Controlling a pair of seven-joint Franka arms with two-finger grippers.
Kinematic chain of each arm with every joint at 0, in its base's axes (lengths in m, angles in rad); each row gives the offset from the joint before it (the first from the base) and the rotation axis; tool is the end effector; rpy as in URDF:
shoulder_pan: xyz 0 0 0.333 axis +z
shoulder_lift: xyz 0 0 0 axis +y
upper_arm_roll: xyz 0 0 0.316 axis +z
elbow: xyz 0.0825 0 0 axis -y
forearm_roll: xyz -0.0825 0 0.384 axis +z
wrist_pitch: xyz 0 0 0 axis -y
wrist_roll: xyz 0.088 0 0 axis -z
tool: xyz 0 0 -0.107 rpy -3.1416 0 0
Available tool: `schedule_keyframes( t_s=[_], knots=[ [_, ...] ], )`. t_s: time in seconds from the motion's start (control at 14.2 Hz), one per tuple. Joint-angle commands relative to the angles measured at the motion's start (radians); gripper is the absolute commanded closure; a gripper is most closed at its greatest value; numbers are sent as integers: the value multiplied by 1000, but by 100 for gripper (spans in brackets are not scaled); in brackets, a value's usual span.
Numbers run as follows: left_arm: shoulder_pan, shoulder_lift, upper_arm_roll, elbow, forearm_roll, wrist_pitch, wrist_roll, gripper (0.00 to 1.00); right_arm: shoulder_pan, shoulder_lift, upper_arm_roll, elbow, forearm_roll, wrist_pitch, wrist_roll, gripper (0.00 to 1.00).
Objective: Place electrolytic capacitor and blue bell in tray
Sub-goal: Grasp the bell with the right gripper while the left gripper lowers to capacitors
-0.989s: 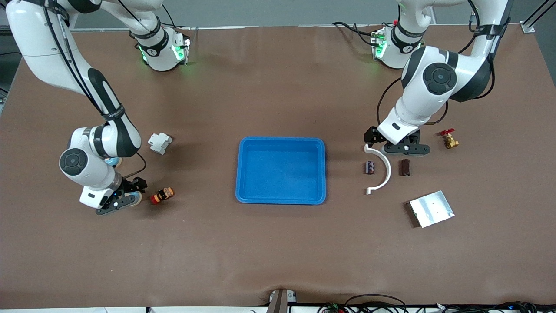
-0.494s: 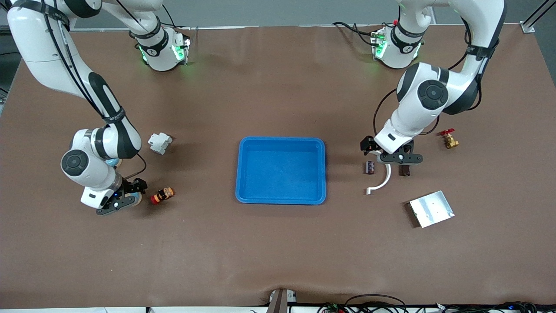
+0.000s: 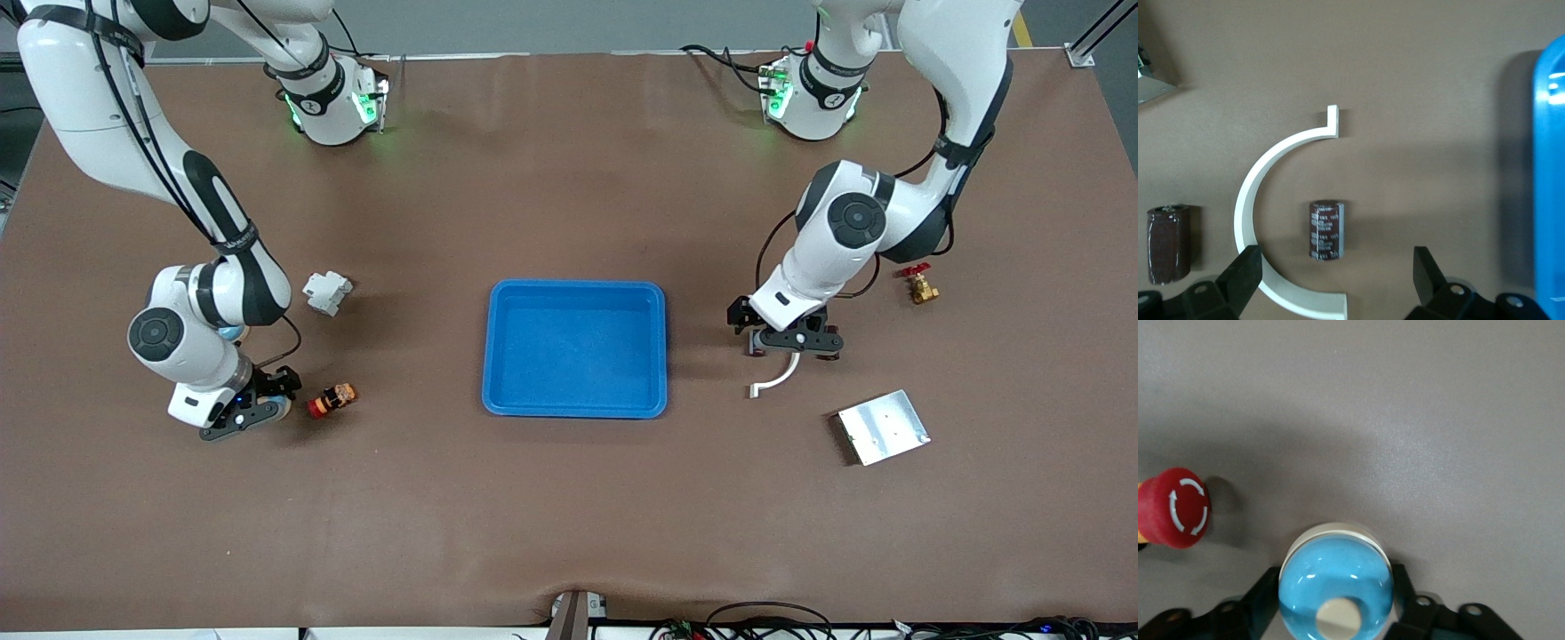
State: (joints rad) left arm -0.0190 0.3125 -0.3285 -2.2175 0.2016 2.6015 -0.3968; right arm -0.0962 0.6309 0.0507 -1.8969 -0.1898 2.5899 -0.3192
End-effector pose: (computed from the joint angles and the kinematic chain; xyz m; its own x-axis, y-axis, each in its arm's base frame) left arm 0.5254 -0.1946 0.2502 0.9907 -0.0982 0.0939 -0.1003 -0.9948 0.0179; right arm 0.6354 -0.0268 0.1722 0.9114 0.4103 0.0308 0.4061 -0.9090 0.0938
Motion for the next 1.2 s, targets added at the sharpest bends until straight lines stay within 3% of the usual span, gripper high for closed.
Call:
schedule_keyframes(
  t_s=[0.0, 0.14, 0.28, 0.56, 1.13],
  knots=[
    [5, 42, 0, -4, 109, 51, -80, 0, -16, 6, 11, 6, 19, -8, 0, 71],
    [5, 66, 2, -4, 136, 68, -99, 0, -10, -3, 12, 6, 41, -10, 3, 90],
    [5, 88, 3, -4, 140, 87, -100, 0, -5, -28, 17, 7, 61, -46, 6, 100],
    [5, 131, 22, -4, 171, 135, -100, 0, 52, -85, 18, 53, 131, -203, 64, 100],
    [10, 165, 36, -4, 205, 157, -102, 0, 275, -102, 23, 221, 133, -439, 518, 100]
  ],
)
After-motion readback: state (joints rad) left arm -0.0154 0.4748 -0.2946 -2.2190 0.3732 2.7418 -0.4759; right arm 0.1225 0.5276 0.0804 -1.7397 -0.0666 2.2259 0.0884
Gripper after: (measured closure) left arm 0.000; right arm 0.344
